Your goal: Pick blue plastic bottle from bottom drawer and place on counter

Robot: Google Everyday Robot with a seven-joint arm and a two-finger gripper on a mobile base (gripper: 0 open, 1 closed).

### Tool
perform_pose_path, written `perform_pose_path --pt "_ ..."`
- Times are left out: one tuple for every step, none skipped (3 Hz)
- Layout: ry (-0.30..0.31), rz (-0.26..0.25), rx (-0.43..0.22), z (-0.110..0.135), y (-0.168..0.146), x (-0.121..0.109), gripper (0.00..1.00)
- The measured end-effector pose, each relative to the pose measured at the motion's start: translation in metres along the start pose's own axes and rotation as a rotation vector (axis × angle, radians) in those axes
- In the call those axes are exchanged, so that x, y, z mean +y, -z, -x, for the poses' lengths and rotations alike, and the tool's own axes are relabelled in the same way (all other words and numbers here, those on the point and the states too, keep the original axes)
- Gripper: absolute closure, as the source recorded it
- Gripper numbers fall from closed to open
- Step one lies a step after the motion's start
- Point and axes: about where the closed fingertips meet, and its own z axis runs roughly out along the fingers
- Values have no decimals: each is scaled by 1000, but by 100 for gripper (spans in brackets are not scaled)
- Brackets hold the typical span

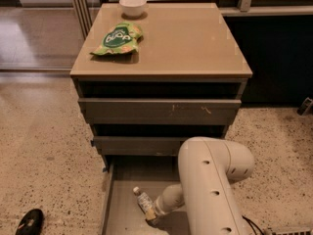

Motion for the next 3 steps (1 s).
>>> perform_pose_path --pt "0 0 0 0 0 0 100" --pt "20 52 -17 2 3 4 100" --pt "31 131 -133 34 23 -5 100"
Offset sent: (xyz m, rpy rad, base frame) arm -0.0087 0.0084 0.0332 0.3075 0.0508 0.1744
